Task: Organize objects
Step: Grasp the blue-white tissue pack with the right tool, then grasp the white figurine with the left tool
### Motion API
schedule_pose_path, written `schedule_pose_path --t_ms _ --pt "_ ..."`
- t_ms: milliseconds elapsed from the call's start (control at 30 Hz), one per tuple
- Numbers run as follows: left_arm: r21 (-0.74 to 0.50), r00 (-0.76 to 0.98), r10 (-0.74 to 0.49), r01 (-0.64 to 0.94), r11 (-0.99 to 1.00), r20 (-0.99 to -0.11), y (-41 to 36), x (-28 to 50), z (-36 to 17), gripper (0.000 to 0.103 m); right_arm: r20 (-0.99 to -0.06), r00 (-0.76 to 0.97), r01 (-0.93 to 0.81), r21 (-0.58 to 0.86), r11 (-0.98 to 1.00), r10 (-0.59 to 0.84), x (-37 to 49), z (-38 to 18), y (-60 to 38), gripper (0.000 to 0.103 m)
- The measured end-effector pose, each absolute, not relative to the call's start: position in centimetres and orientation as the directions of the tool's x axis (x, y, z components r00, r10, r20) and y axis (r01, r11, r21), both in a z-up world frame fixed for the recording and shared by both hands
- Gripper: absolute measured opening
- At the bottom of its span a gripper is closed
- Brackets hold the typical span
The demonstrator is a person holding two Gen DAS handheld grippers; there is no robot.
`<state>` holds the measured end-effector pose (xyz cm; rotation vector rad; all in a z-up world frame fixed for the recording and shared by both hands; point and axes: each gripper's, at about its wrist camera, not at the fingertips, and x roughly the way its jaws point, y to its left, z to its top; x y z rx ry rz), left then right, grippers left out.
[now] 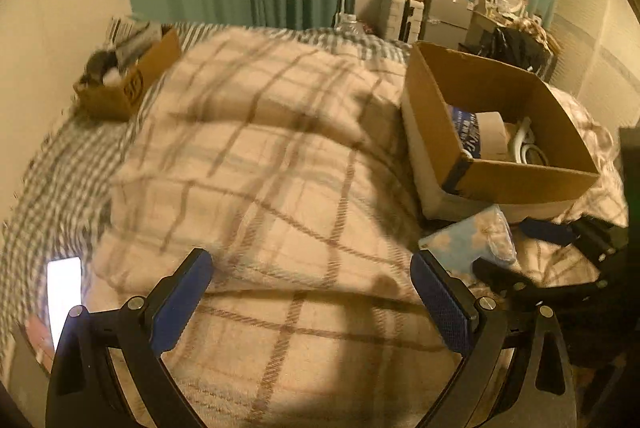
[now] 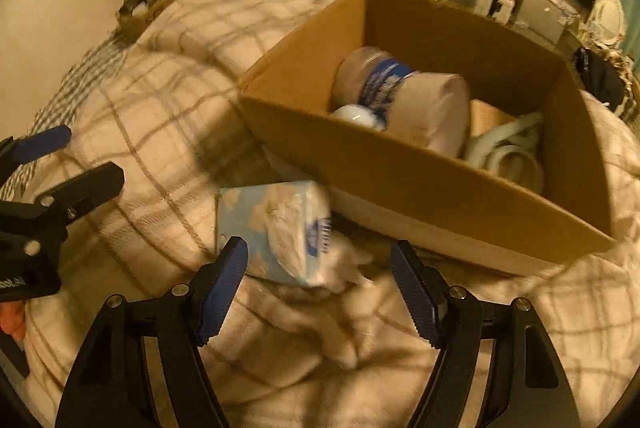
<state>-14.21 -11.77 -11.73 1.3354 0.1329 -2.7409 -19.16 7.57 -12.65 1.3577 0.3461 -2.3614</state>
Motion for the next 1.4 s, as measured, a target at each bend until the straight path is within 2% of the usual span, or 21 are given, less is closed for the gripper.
schedule_pose_path --t_ms 67,133,167,300,500,600,733,833,967,1167,1233,1267,1300,1367,1400 --pt "-0.057 -0.617 -0.034 0.127 -0.990 -0.786 -12.1 -14.0 -11.7 0.102 -0.873 -0.439 0.462 -0.015 -0.887 -0.213 -19.4 -13.0 6.9 0.072" --pt "-0.060 -0.625 -0.036 0.132 -0.989 -0.780 -12.1 -13.7 -11.7 0.102 -0.872 -0.434 0.466 0.000 -0.885 -0.228 -19.5 -13.1 6.5 0.059" --pt "-0.058 -0.630 -0.038 0.132 -0.990 -0.775 -12.0 -13.5 -11.6 0.102 -0.868 -0.433 0.469 0.015 -0.883 -0.244 -19.5 -13.0 6.3 0.044" --pt "-0.032 -0.655 -0.065 0.135 -0.990 -0.753 -11.3 -13.0 -10.9 0.102 -0.840 -0.481 0.443 0.014 -0.896 -0.250 -17.6 -11.5 7.1 0.025" --pt "0.052 -0.644 -0.116 0.118 -0.992 -0.756 -8.5 -12.9 -10.1 0.102 -0.754 -0.603 0.369 0.028 -0.929 -0.262 -14.0 -6.2 12.5 0.023" --pt "0.051 -0.632 -0.091 0.082 -0.995 -0.769 -6.1 -13.4 -9.7 0.102 -0.752 -0.625 0.354 -0.031 -0.935 -0.212 -13.9 -4.4 14.5 0.023" --pt "0.041 -0.614 -0.041 0.014 -0.999 -0.788 -2.3 -15.0 -10.5 0.102 -0.754 -0.648 0.315 -0.134 -0.940 -0.110 -14.0 -4.8 16.1 0.023" --pt "0.051 -0.565 0.011 -0.093 -0.994 -0.825 1.2 -16.5 -12.2 0.102 -0.774 -0.621 0.283 -0.074 -0.956 -0.124 -14.3 -6.8 17.7 0.023" --pt "0.052 -0.538 0.042 -0.157 -0.986 -0.842 3.6 -17.6 -14.4 0.102 -0.800 -0.576 0.256 0.021 -0.966 -0.170 -15.2 -8.7 19.8 0.023" --pt "0.010 -0.493 0.043 -0.103 -0.995 -0.869 3.0 -19.7 -16.7 0.102 -0.793 -0.571 0.243 0.082 -0.967 -0.211 -15.3 -8.8 21.2 0.023" --pt "-0.032 -0.471 0.069 -0.087 -0.996 -0.879 2.6 -20.3 -17.4 0.099 -0.801 -0.564 0.238 0.076 -0.968 -0.202 -15.4 -9.2 21.0 0.023" --pt "-0.053 -0.460 0.086 -0.085 -0.995 -0.884 2.4 -20.5 -17.8 0.092 -0.804 -0.562 0.235 0.067 -0.970 -0.192 -15.4 -9.4 20.8 0.023" --pt "-0.063 -0.451 0.095 -0.085 -0.994 -0.887 2.4 -20.6 -18.0 0.078 -0.806 -0.563 0.232 0.058 -0.971 -0.182 -15.3 -9.4 20.7 0.023" --pt "-0.065 -0.454 0.102 -0.096 -0.993 -0.885 2.4 -20.1 -17.7 0.071 -0.806 -0.569 0.222 0.036 -0.974 -0.160 -15.3 -9.5 20.6 0.023" --pt "-0.070 -0.458 0.111 -0.105 -0.992 -0.882 2.5 -19.7 -17.4 0.071 -0.807 -0.572 0.216 0.027 -0.976 -0.149 -15.2 -9.6 20.6 0.023"
